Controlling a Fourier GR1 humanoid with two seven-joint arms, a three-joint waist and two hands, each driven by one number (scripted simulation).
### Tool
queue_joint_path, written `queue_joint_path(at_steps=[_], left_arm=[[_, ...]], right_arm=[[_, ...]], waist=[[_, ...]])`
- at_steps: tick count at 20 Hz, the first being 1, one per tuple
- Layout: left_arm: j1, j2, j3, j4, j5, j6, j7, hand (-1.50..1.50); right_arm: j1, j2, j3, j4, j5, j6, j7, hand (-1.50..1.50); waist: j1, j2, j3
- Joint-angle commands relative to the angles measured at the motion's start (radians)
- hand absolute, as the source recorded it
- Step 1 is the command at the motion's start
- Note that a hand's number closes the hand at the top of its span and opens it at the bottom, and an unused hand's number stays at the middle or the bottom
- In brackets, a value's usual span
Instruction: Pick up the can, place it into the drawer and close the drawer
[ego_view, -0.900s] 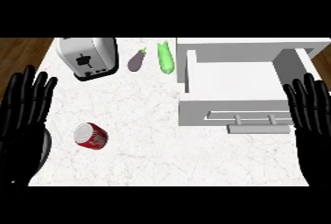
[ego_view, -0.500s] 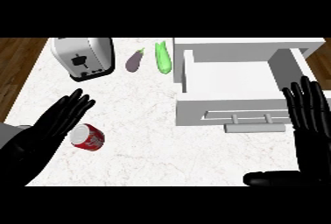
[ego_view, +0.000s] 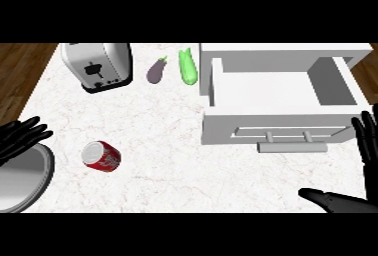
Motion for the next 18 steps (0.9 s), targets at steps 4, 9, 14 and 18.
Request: queue_joint_path(at_steps=[4,9,14,18], left_arm=[[-0.036,0.125,0.092,0.158,0.129,-0.181,0.006,-1.5],[-0.019,0.169,0.105,0.238,0.181,-0.205,0.003,-1.5],[-0.041,0.189,0.03,0.249,0.282,-0.111,0.068,-1.5],[-0.021,0.22,-0.038,0.258,0.372,-0.088,0.117,-1.5]], right_arm=[[0.102,-0.048,-0.092,-0.116,-0.112,0.074,0.053,-1.5],[0.166,-0.049,-0.143,-0.091,-0.167,0.125,-0.014,-1.5],[0.188,-0.064,-0.186,-0.074,-0.203,0.166,-0.049,-1.5],[0.219,-0.051,-0.186,-0.082,-0.218,0.195,-0.082,-1.5]], waist=[[0.001,-0.003,0.001],[-0.003,-0.002,0.001],[-0.014,0.0,0.002],[-0.023,0.002,0.001]])
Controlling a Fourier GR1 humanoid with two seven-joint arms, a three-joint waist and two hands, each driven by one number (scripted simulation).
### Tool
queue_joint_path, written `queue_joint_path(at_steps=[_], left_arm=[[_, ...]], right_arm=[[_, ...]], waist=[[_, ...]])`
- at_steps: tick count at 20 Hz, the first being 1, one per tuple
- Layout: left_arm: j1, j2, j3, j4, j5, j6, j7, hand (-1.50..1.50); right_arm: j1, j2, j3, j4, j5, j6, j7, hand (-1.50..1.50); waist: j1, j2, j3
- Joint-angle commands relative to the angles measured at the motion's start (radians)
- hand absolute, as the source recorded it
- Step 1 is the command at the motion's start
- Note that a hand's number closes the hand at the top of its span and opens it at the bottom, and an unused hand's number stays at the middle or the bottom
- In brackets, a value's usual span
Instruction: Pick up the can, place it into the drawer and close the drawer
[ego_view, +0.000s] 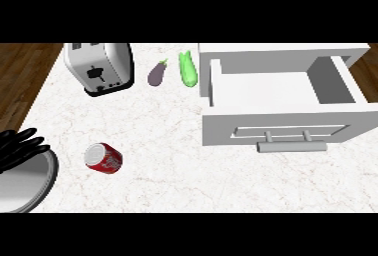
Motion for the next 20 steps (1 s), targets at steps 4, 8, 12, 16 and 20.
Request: queue_joint_path(at_steps=[4,8,12,16,20], left_arm=[[-0.039,0.119,0.0,0.173,0.137,0.028,0.085,-1.5],[-0.043,0.08,-0.049,0.15,0.153,0.075,0.118,-1.5],[-0.062,0.07,-0.061,0.158,0.167,0.08,0.152,-1.5],[-0.139,-0.018,-0.117,0.184,0.076,0.147,0.186,-1.5],[-0.128,-0.123,-0.097,0.207,-0.078,0.121,0.151,-1.5]], right_arm=[[0.043,-0.014,-0.071,0.017,-0.077,0.061,-0.036,-1.5],[0.088,-0.023,-0.107,0.057,-0.112,0.13,-0.087,-1.5],[0.092,-0.043,-0.147,-0.006,-0.151,0.126,-0.037,-1.5],[0.113,-0.054,-0.176,0.001,-0.181,0.158,-0.025,-1.5],[0.145,-0.016,-0.202,-0.003,-0.173,0.194,-0.054,-1.5]], waist=[[-0.013,0.02,-0.022],[-0.013,0.018,-0.021],[-0.007,0.017,-0.023],[-0.012,0.018,-0.023],[0.005,0.015,-0.023]])
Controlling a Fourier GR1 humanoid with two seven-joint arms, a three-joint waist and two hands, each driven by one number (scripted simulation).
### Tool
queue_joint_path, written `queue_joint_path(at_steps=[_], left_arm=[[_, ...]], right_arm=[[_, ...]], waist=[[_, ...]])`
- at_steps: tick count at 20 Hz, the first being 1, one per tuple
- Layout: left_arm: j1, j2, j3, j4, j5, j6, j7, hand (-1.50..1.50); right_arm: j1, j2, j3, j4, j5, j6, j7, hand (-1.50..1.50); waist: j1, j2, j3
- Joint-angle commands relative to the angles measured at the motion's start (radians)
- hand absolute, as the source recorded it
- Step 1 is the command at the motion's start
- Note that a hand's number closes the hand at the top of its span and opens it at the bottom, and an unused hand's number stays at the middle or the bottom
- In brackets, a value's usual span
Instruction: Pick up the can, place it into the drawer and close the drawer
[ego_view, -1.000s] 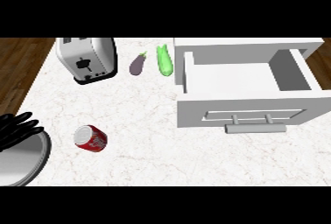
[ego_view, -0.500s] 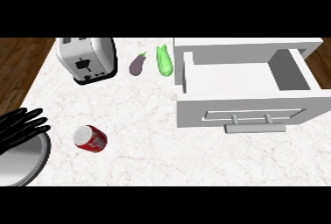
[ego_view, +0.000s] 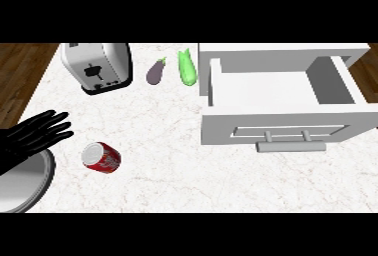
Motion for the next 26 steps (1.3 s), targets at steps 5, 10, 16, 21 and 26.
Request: queue_joint_path(at_steps=[5,10,16,21,26], left_arm=[[-0.144,-0.138,0.044,0.272,-0.208,-0.104,-0.036,-1.5],[-0.088,-0.261,0.053,0.229,-0.416,-0.056,-0.128,-1.5],[-0.161,-0.285,0.136,0.482,-0.653,-0.135,-0.346,-1.5],[-0.172,-0.316,0.131,0.59,-0.845,-0.094,-0.53,-1.5],[-0.286,-0.297,0.127,0.804,-0.935,-0.099,-0.659,-1.5]], right_arm=[[0.011,0.028,-0.071,-0.021,-0.03,0.05,0.018,-1.5],[-0.021,0.015,-0.111,-0.019,-0.058,0.068,0.067,-1.5],[0.007,0.068,-0.121,-0.013,-0.037,0.117,0.034,-1.5],[-0.039,0.071,-0.131,0.001,-0.021,0.119,0.055,-1.5],[-0.02,0.056,-0.184,0.018,-0.076,0.187,0.047,-1.5]], waist=[[0.005,0.005,-0.008],[0.012,0.004,-0.007],[0.005,0.006,-0.008],[0.008,0.007,-0.008],[-0.001,0.008,-0.009]])
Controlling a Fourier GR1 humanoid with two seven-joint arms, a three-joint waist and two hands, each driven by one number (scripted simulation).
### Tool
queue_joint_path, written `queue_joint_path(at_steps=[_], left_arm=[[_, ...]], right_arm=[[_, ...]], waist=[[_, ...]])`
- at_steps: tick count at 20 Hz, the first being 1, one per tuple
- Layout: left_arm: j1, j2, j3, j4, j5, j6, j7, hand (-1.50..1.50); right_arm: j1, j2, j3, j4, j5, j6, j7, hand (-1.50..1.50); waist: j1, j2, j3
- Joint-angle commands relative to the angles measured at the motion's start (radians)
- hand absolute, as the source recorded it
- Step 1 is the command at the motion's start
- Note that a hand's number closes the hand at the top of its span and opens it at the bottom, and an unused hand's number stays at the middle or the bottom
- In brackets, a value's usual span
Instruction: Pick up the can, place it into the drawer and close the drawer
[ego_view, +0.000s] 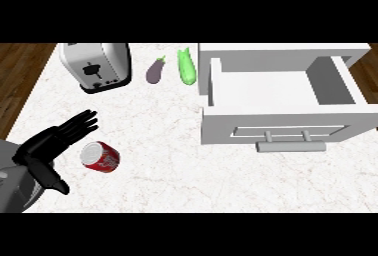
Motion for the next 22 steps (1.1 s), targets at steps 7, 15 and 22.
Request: queue_joint_path(at_steps=[7,15,22], left_arm=[[-0.093,0.014,-0.055,0.292,-0.2,-0.017,-0.307,-1.5],[-0.112,-0.086,-0.102,0.39,-0.234,0.064,-0.369,-1.5],[-0.106,-0.096,-0.133,0.436,-0.257,0.072,-0.421,-1.5]], right_arm=[[-0.013,0.045,0.001,-0.048,0.024,0.002,0.034,-1.5],[-0.05,0.013,-0.021,0.02,0.008,0.024,0.038,-1.5],[0.032,0.031,-0.058,-0.109,-0.076,0.033,0.099,-1.5]], waist=[[-0.005,0.003,-0.001],[-0.009,0.007,-0.002],[-0.013,0.001,-0.002]])
